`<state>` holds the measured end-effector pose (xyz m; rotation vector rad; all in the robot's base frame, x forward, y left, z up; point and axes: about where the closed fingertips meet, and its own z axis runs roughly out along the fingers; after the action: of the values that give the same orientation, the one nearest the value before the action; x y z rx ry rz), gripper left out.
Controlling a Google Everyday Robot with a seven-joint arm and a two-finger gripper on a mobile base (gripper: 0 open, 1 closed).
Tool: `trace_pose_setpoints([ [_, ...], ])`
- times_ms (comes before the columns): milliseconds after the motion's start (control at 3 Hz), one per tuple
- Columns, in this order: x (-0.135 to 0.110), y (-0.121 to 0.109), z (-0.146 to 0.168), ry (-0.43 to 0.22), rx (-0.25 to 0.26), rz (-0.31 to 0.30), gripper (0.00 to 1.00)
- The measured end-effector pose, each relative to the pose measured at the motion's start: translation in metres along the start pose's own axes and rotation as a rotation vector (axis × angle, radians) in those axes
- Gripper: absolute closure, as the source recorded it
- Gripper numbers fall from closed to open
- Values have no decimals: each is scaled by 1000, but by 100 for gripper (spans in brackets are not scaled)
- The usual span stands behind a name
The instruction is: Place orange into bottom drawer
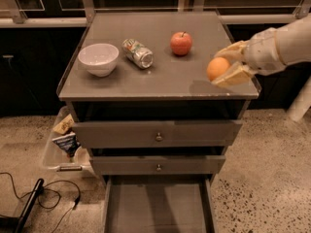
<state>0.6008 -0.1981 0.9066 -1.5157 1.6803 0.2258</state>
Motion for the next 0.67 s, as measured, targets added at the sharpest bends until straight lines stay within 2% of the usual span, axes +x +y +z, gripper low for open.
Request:
trace_pose_setpoints([
  [333,15,44,-23,-18,38,-46,100],
  [667,49,97,-16,30,22,-40,100],
])
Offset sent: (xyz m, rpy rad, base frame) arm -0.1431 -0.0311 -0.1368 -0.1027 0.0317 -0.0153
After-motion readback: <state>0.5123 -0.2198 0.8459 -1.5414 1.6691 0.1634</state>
